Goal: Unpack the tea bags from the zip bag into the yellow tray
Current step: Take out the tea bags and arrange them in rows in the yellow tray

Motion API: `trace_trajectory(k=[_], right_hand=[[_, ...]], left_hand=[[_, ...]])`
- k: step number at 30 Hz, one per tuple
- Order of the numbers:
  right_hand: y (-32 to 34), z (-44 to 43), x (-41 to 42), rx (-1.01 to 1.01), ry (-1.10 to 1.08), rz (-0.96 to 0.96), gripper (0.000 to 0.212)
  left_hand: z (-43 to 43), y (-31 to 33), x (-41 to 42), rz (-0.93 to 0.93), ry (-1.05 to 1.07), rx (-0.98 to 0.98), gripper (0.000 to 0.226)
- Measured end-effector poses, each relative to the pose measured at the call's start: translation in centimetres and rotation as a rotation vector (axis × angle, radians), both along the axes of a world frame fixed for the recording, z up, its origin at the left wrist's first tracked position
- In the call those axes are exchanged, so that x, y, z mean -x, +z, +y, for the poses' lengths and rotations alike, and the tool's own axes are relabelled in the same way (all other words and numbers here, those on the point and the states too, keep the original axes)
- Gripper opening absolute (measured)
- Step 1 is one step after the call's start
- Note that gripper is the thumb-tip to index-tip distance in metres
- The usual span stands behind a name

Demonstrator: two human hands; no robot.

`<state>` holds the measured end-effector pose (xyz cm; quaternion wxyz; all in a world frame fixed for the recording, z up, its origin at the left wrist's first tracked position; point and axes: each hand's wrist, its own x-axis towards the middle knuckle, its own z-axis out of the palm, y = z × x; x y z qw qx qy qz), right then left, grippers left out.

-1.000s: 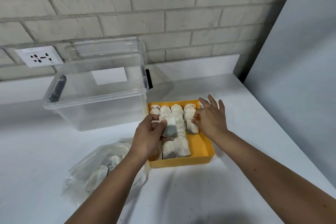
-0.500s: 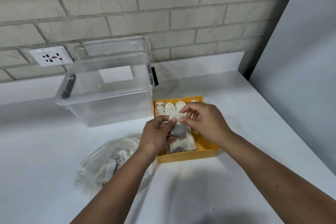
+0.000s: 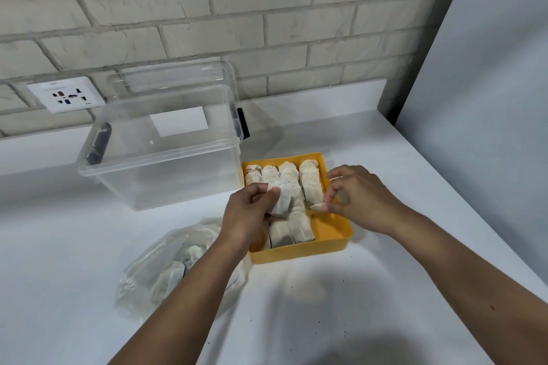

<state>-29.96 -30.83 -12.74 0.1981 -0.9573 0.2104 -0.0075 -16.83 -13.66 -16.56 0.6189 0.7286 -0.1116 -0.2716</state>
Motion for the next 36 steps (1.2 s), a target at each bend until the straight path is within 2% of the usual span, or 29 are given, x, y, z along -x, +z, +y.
trace_trajectory(k=[2, 5, 12, 16, 20, 23, 25, 27, 36], right_hand=[[-0.5, -0.3, 0.0, 0.021, 0.006, 0.072, 0.010], [-1.6, -0.8, -0.9, 0.076, 0.001, 0.120, 0.013], [-3.8, -2.1, -4.2, 0.199, -0.120, 0.034, 0.017], [-4.4, -2.4, -5.0, 0.229, -0.119, -0.004, 0.016], [-4.5, -2.4, -4.7, 0.258, -0.134, 0.016, 0.027], [-4.0, -1.4, -3.9, 0.149, -0.129, -0.263, 0.029], [-3.2, -0.3, -3.4, -0.077, -0.073, -0.439, 0.022], [-2.6, 0.7, -3.1, -0.237, -0.001, -0.497, 0.019], [-1.8, 0.6, -2.2, -0.087, 0.030, -0.458, 0.009]], left_hand=[[-0.1, -0.3, -0.1, -0.057, -0.021, -0.038, 0.020], [-0.1, -0.5, 0.1, -0.097, -0.044, -0.049, 0.018], [-0.2, -0.8, 0.1, -0.096, -0.051, -0.042, 0.012], [-0.2, -0.8, -0.1, -0.076, -0.047, -0.057, 0.014], [-0.1, -0.6, -0.2, -0.035, -0.041, -0.044, 0.015], [-0.3, -0.4, -0.1, -0.008, -0.027, -0.037, 0.020], [-0.4, -0.3, 0.0, -0.004, -0.032, -0.030, 0.021], [-0.4, -0.2, 0.1, -0.004, -0.041, -0.005, 0.019], [-0.2, 0.1, 0.3, -0.008, -0.032, 0.020, 0.014]])
